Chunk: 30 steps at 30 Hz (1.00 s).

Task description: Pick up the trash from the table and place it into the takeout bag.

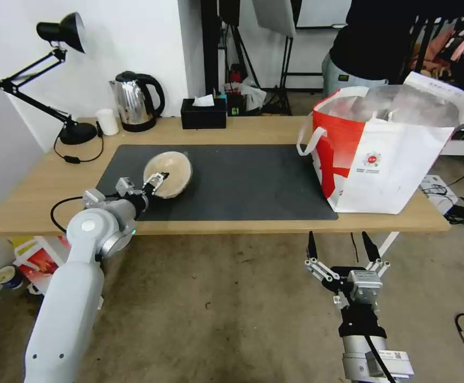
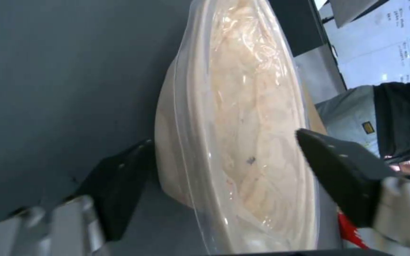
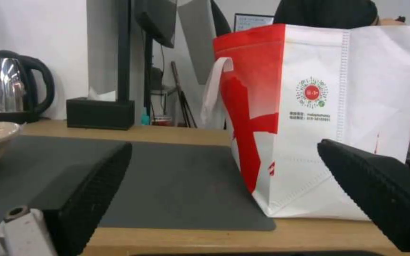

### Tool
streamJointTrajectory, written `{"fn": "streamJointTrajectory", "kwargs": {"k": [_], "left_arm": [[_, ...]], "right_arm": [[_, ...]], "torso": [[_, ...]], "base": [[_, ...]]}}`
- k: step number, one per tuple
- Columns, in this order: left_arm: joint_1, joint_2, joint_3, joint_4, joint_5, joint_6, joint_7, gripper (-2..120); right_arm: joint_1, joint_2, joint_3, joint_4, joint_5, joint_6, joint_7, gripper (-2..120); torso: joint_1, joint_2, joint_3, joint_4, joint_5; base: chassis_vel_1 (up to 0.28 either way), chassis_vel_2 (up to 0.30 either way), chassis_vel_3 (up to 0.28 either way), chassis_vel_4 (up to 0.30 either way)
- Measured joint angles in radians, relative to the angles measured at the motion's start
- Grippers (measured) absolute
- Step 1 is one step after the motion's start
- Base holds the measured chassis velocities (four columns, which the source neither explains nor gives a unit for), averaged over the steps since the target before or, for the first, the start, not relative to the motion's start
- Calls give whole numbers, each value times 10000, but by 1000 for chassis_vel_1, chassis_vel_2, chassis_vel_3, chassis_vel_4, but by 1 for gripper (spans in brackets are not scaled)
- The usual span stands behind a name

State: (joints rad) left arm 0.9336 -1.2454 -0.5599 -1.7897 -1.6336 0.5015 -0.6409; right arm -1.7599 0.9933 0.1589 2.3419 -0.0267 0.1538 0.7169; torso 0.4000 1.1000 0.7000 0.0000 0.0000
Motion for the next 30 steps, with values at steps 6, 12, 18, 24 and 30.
{"fn": "streamJointTrajectory", "kwargs": {"k": [6,12,18,24,30], "left_arm": [[-42,25,9,-2,-1,-12,-1,51],[-52,87,14,4,-15,-15,0,31],[-49,113,24,44,-17,-28,22,10],[-58,108,40,50,-17,-50,40,1],[1,161,14,46,-33,-56,96,1]], "right_arm": [[0,0,0,0,0,0,0,100],[0,0,0,0,0,0,0,100],[0,0,0,0,0,0,0,100],[0,0,0,0,0,0,0,100],[0,0,0,0,0,0,0,100]], "torso": [[0,0,0,0,0],[0,0,0,0,1],[0,0,0,0,0],[0,0,0,0,0],[0,0,0,0,0]], "base": [[0,0,0,0],[0,0,0,0],[0,0,0,0],[0,0,0,0],[0,0,0,0]]}}
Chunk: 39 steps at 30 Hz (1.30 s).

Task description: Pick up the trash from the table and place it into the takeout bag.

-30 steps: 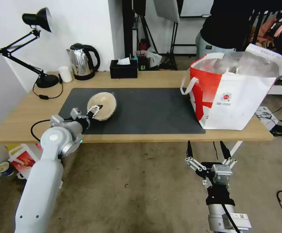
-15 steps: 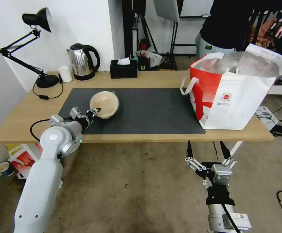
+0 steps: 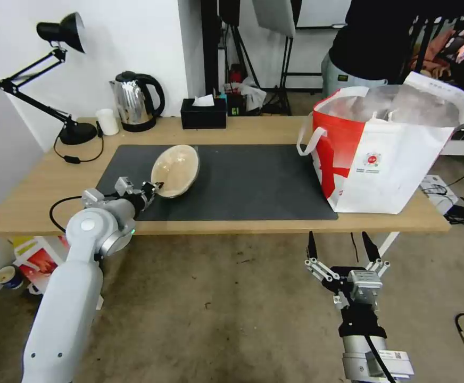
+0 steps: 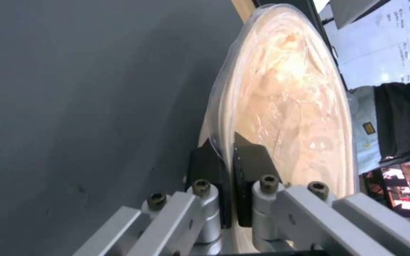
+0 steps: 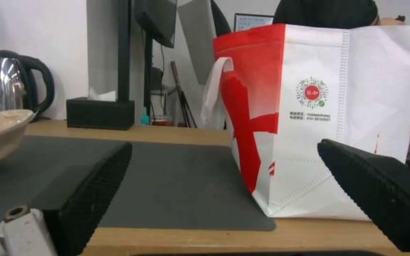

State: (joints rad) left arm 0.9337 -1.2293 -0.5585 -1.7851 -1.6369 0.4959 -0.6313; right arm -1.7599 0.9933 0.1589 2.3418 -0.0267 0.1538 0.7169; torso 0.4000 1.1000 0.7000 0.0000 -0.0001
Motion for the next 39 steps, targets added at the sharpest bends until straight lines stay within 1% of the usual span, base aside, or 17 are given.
{"fn": "streamJointTrajectory", "kwargs": {"k": [5,8,13,16,17,20,21,23,24,26,27,30,31,34,35,36,39], "left_arm": [[72,75,-51,-211,-127,-10,14,1],[109,221,-116,-731,-355,-138,139,1],[68,460,-128,-1140,-612,-249,254,1],[-90,836,-28,-1393,-947,-382,421,1],[-90,836,-28,-1393,-947,-382,421,1],[-614,1436,192,-1400,-1386,-492,539,1],[-614,1436,192,-1400,-1386,-492,539,1],[-1095,1974,522,-1314,-1517,-743,966,1],[-1095,1974,522,-1314,-1517,-743,966,1],[-1605,2493,967,-1119,-1524,-972,1535,1],[-1605,2493,967,-1119,-1524,-972,1535,1],[-2496,3068,1790,-657,-1495,-1218,2209,1],[-2496,3068,1790,-657,-1495,-1218,2209,1],[-3483,3322,2704,-29,-1481,-1519,2858,1],[-3483,3322,2704,-29,-1481,-1519,2858,1],[-4017,3360,3172,315,-1485,-1716,3261,1],[-4885,3298,4003,943,-1469,-1973,4046,1]], "right_arm": [[0,0,0,0,0,0,0,100],[0,0,0,0,0,0,1,100],[0,0,0,0,0,0,1,100],[0,0,0,0,0,0,0,100],[0,0,0,0,0,0,0,100],[0,0,0,0,0,0,0,100],[0,0,0,0,0,0,0,100],[0,0,0,0,0,0,0,100],[0,0,0,0,0,0,0,100],[0,0,0,0,0,0,1,100],[0,0,0,0,0,0,1,100],[0,1,1,0,0,0,1,100],[0,1,1,0,0,0,1,100],[0,0,0,0,0,0,0,100],[0,0,0,0,0,0,0,100],[0,0,0,0,0,0,0,100],[1,0,0,0,0,0,0,100]], "torso": [[0,0,0,0,0],[0,0,0,-1,1],[0,0,0,0,0],[-1,0,0,0,-1],[-1,0,0,0,-1],[0,0,0,0,0],[0,0,0,0,0],[0,0,0,0,0],[0,0,0,0,0],[0,0,0,0,1],[0,0,0,0,1],[0,0,0,1,1],[0,0,0,1,1],[0,0,1,-1,-1],[0,0,1,-1,-1],[0,0,0,-2,4],[1,0,1,-1,2]], "base": [[0,0,0,0],[0,0,0,0],[0,0,0,0],[0,0,0,0],[0,0,0,0],[0,0,0,0],[0,0,0,0],[0,0,0,0],[0,0,0,0],[0,0,0,0],[0,0,0,0],[0,0,0,0],[0,0,0,0],[0,0,0,0],[0,0,0,0],[0,0,0,0],[0,0,0,0]]}}
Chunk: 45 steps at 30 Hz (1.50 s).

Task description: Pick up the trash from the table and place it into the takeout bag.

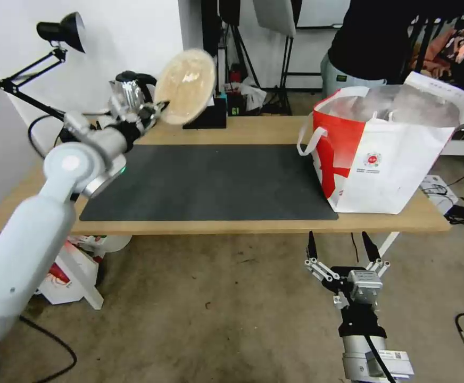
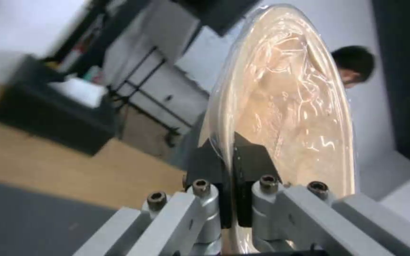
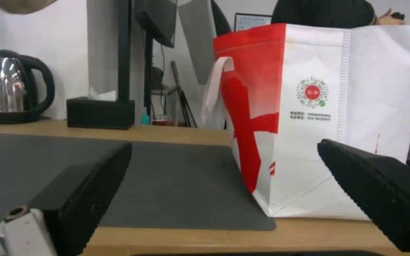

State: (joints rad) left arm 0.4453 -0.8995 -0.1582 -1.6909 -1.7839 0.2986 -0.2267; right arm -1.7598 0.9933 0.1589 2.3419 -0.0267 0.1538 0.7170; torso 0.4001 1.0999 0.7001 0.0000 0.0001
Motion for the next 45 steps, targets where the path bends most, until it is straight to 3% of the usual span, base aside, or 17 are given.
{"fn": "streamJointTrajectory", "kwargs": {"k": [5,19,21,31,37,45], "left_arm": [[-988,-259,848,583,-117,-137,775,1],[-2969,-1414,2859,1908,44,-475,1652,1],[-3700,-1868,3522,2359,116,-548,1909,1],[-4850,-3099,4568,3775,477,-676,2283,1],[-5973,-4246,5286,5246,610,-695,2327,1],[-6676,-5212,6186,6517,611,-715,2406,1]], "right_arm": [[-1,0,0,0,0,0,0,100],[-1,1,0,0,1,0,0,100],[-1,0,0,0,0,0,0,100],[-1,1,0,0,0,0,0,100],[0,0,1,0,0,0,0,100],[-1,0,0,0,0,0,0,100]], "torso": [[0,0,1,2,0],[0,0,-1,0,4],[0,0,-1,-1,4],[0,-1,0,0,1],[0,0,-1,1,2],[0,0,0,1,0]], "base": [[0,0,0,0],[0,0,0,0],[0,0,0,0],[0,0,0,0],[0,0,0,0],[0,0,0,0]]}}
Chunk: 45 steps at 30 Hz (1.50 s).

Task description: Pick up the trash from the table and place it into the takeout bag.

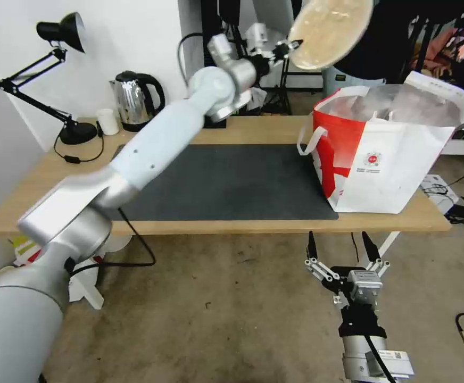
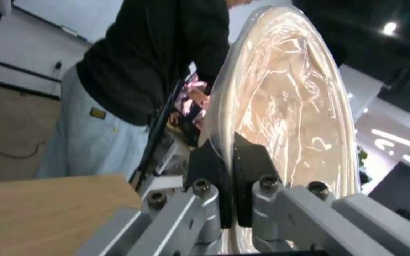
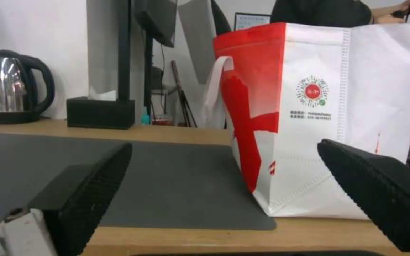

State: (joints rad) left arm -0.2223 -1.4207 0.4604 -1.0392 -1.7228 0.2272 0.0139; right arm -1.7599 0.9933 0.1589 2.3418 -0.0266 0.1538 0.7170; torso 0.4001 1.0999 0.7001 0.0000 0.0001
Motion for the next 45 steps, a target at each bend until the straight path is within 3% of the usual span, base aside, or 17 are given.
{"fn": "streamJointTrajectory", "kwargs": {"k": [8,17,27,45], "left_arm": [[-294,-1143,594,1477,65,67,520,1],[-190,-1283,1023,2096,246,202,867,1],[-427,-1729,1365,3380,870,123,1128,1],[-618,-1736,1811,3397,1176,-82,1109,1]], "right_arm": [[0,0,0,0,0,0,0,100],[0,0,0,0,0,0,0,100],[0,0,0,0,0,0,0,100],[0,0,0,0,0,0,0,100]], "torso": [[0,0,-1,-2,1],[-1,0,-1,2,-2],[-2,0,-1,-3,-1],[-1,1,-1,0,-1]], "base": [[0,0,0,0],[0,0,0,0],[0,0,0,0],[0,0,0,0]]}}
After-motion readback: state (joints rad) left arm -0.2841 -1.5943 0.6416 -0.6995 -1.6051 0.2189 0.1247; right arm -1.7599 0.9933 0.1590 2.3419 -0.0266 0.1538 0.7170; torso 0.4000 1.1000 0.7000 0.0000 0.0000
